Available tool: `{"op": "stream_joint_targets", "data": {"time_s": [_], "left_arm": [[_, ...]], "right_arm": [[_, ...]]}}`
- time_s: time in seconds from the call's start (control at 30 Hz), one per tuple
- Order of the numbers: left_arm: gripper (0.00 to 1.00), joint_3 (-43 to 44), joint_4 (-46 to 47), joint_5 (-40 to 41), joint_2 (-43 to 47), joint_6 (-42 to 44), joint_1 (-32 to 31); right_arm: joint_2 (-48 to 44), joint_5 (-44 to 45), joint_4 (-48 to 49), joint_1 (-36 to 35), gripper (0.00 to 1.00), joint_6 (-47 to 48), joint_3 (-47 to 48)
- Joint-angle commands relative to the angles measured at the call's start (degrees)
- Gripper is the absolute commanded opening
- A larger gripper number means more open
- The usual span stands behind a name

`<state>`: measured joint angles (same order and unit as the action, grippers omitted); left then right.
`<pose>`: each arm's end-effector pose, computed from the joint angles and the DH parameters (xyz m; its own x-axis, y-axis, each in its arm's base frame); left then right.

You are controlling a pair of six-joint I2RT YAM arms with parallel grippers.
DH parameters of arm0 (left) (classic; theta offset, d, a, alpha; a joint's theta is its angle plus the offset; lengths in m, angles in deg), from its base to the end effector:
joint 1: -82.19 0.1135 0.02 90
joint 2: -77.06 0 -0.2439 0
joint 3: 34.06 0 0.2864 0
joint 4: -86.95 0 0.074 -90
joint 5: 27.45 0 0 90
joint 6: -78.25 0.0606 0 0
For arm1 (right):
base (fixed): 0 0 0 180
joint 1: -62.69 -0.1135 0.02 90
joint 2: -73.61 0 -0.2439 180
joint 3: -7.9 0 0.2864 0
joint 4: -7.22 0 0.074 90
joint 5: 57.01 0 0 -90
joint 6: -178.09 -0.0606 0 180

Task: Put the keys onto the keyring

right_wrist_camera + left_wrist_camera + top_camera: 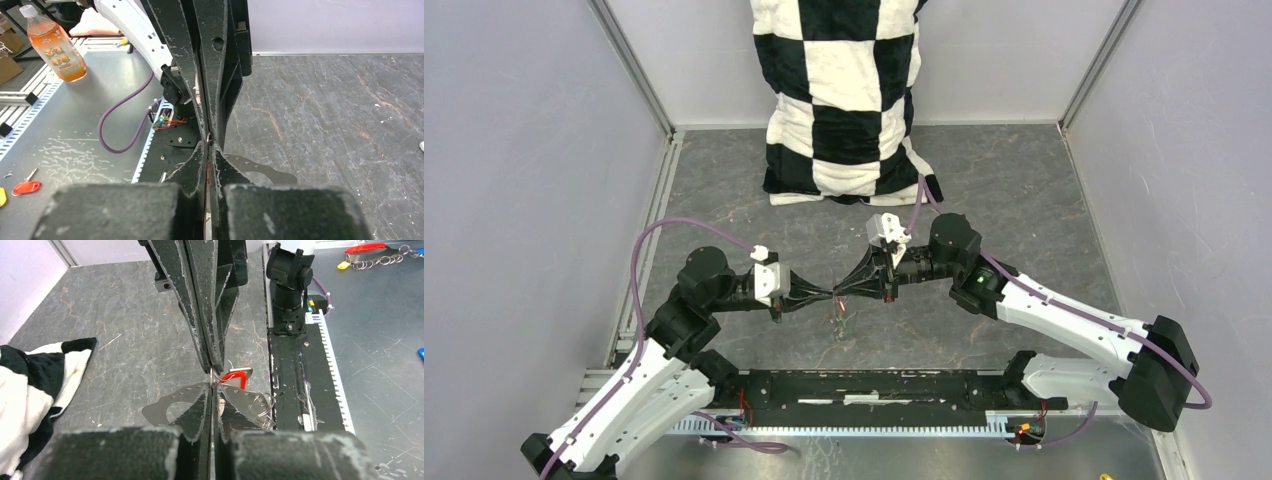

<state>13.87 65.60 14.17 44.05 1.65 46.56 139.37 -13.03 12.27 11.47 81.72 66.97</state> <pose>0.1408 -0.1567 0.3073 0.1411 0.0883 -0.9861 0.9848 0.0891 0.1488 0.1667 0.2770 0.2992 -0.1279 -0.0361 -0.9911 -0.9837 -0.1225 0.1314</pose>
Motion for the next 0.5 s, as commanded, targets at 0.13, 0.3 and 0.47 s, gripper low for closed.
{"op": "stream_joint_targets", "data": {"time_s": [0.13, 0.3, 0.47], "left_arm": [[0.27, 4.79, -6.24, -1.27, -4.22, 3.69, -0.13], [0.36, 9.00, -15.82, -2.16, -8.35, 11.20, -0.13], [0.32, 10.73, -20.36, -3.69, -10.41, 14.70, -0.13]], "right_arm": [[0.96, 3.46, -7.95, 0.08, 0.01, 3.42, 3.95], [3.19, 6.27, -21.07, -1.69, 0.01, 9.80, 9.50], [5.46, 8.39, -27.40, -3.65, 0.01, 12.93, 14.17]]}}
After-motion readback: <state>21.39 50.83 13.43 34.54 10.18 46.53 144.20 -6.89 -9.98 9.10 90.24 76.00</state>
